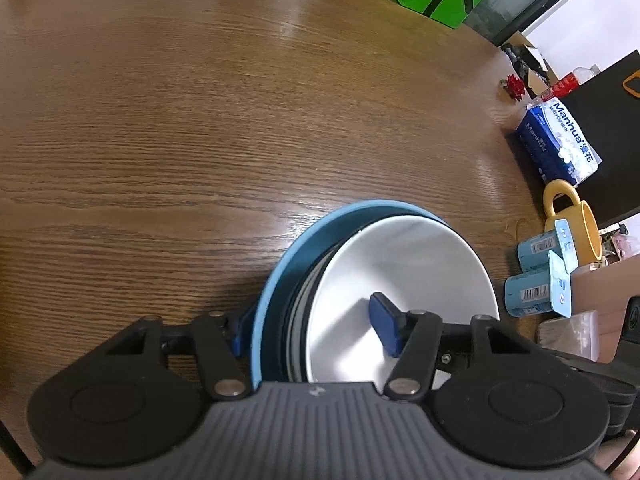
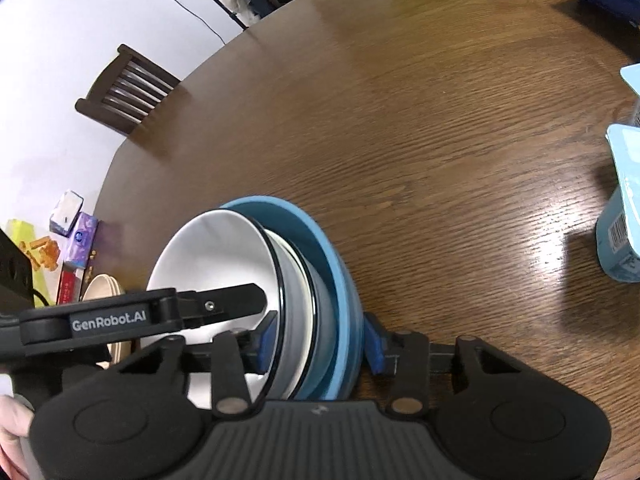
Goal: Organize plates and bowls
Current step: 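Close both grippers on the blue bowl rim, then lift the bowl stack and carry it toward the cream plate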
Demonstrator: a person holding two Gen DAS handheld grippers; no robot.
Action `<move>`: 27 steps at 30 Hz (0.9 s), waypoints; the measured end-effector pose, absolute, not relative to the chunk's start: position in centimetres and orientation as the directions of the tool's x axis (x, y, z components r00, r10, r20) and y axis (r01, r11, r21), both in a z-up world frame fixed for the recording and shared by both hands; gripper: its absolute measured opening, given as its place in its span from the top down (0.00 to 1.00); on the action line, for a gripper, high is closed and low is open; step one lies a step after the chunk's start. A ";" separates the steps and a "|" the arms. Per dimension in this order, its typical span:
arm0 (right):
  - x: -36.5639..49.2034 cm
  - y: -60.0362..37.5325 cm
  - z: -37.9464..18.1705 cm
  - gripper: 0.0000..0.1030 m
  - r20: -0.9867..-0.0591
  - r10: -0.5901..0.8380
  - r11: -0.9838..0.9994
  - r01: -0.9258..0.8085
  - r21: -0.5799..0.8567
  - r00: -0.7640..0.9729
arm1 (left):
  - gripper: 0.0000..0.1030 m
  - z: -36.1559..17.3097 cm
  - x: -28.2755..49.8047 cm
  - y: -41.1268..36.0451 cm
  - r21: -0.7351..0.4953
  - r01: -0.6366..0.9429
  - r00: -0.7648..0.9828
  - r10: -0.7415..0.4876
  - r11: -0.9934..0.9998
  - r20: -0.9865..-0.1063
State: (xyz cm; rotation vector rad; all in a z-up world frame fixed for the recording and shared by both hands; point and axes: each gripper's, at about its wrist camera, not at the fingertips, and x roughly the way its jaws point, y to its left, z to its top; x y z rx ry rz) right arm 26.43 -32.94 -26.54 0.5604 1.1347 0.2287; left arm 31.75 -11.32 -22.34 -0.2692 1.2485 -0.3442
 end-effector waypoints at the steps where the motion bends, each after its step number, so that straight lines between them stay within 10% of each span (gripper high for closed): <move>1: 26.5 -33.0 -26.6 0.59 -0.789 0.450 0.839 0.104 0.534 0.418 | 0.43 -22.3 31.7 -11.3 -0.383 0.107 0.279 -0.398 0.917 -0.874; 27: 25.7 -33.1 -25.4 0.61 -0.779 0.436 0.855 0.061 0.514 0.451 | 0.44 -21.8 31.5 -12.3 -0.363 0.176 0.296 -0.401 0.915 -0.867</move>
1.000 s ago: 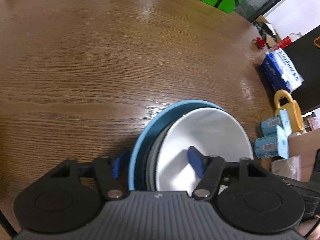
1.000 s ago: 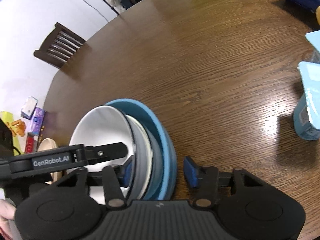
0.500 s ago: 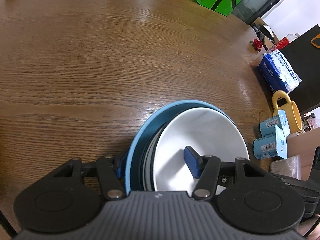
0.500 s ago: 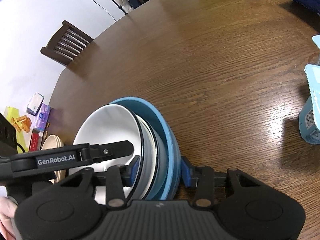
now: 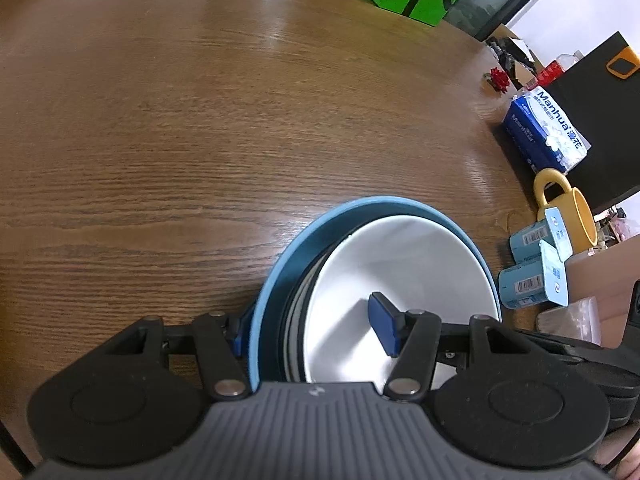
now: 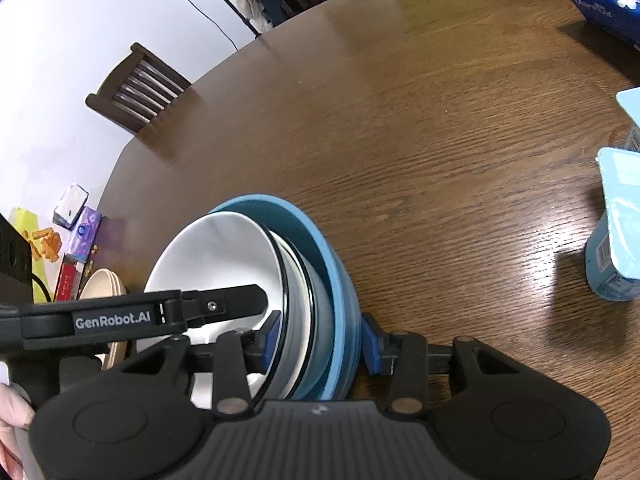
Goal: Organize plates and bowls
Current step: 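Lift the bowl stack and carry it toward the cream plate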
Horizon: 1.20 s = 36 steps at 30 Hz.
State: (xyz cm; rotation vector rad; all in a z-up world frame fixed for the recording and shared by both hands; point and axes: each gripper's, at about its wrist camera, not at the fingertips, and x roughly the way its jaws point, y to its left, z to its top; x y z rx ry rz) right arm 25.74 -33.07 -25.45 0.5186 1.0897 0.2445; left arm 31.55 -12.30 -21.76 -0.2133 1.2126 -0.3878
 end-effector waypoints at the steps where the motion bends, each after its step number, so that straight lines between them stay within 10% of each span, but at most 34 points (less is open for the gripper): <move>1: 25.7 -33.1 -25.4 0.61 -0.777 0.436 0.855 0.062 0.515 0.454 | 0.44 -21.7 31.5 -12.3 -0.363 0.177 0.296 -0.401 0.915 -0.867; 36: 26.4 -29.7 -22.2 0.61 -0.763 0.464 0.861 -0.025 0.509 0.451 | 0.44 -18.9 30.5 -7.3 -0.371 0.105 0.361 -0.383 0.923 -0.850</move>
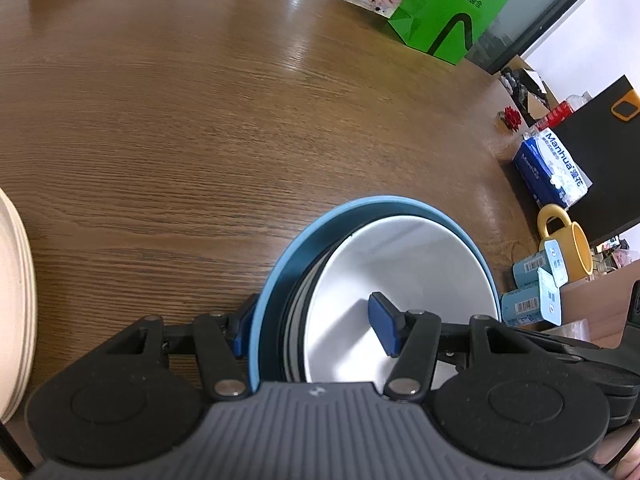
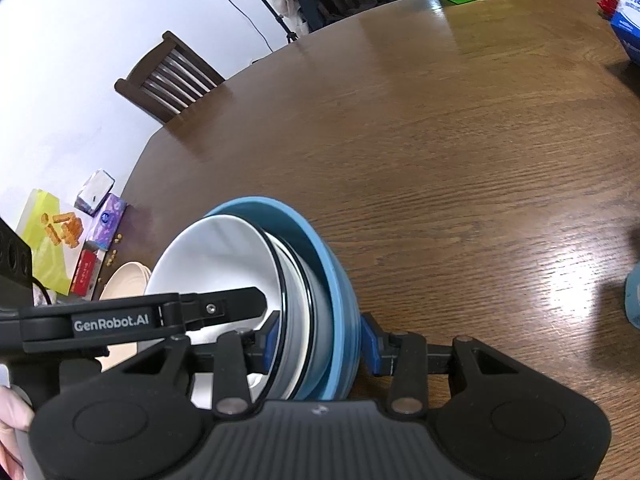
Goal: Organize plates and bowls
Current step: 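Lift the bowl stack and carry it toward the cream plate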
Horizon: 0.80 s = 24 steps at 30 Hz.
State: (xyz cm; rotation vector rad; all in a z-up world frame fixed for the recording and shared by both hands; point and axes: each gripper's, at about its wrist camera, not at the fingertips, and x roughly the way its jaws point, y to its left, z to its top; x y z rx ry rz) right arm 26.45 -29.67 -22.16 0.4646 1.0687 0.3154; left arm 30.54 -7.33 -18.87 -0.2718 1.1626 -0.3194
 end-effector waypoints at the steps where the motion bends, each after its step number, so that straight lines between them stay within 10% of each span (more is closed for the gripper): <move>1: 26.5 -29.4 -22.1 0.61 -0.762 0.464 0.861 -0.027 0.508 0.451 | 0.44 -18.8 30.5 -7.2 -0.371 0.103 0.363 -0.382 0.923 -0.850; 24: 28.2 -25.2 -20.8 0.61 -0.751 0.504 0.852 -0.101 0.514 0.428 | 0.44 -17.8 30.3 -2.6 -0.366 0.036 0.403 -0.349 0.930 -0.846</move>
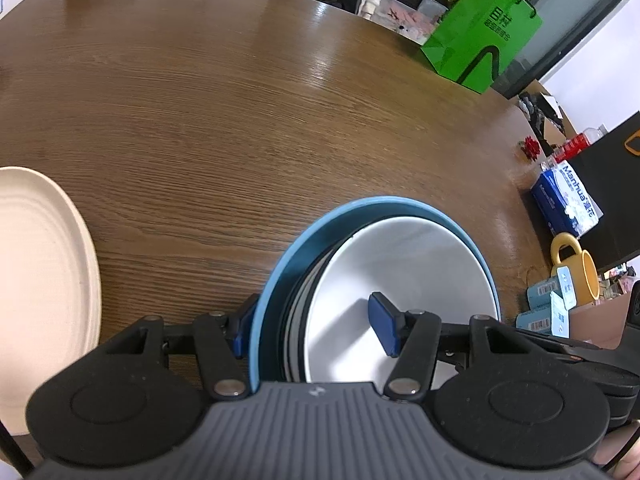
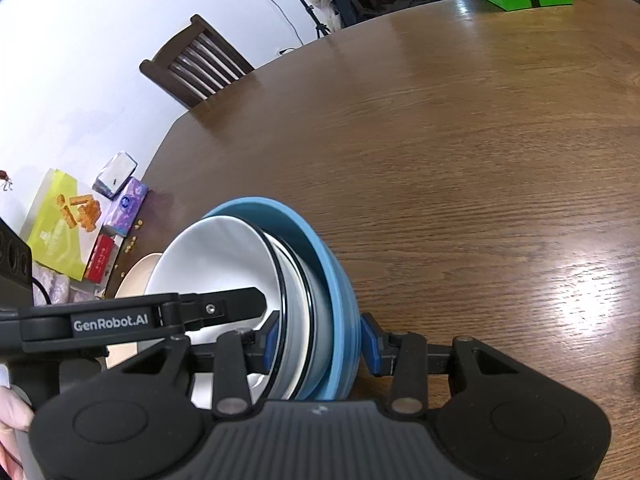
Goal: Organize plates and bowls
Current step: 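Lift the bowl stack and carry it toward the cream plate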
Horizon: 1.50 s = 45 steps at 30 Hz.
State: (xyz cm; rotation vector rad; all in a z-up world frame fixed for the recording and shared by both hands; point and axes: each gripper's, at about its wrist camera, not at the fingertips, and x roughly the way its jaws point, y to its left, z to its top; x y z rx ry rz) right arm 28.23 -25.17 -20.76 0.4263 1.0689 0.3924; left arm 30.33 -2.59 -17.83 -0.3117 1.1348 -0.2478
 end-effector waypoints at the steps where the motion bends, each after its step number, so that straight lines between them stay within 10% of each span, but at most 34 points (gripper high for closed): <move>1: 28.3 -24.9 -20.7 0.61 -0.750 0.506 0.851 -0.105 0.514 0.426 | 0.44 -17.8 30.3 -2.4 -0.366 0.031 0.406 -0.347 0.930 -0.846; 45: 30.8 -15.7 -18.8 0.61 -0.745 0.577 0.815 -0.292 0.500 0.335 | 0.44 -16.5 28.3 7.4 -0.379 -0.160 0.491 -0.259 0.912 -0.832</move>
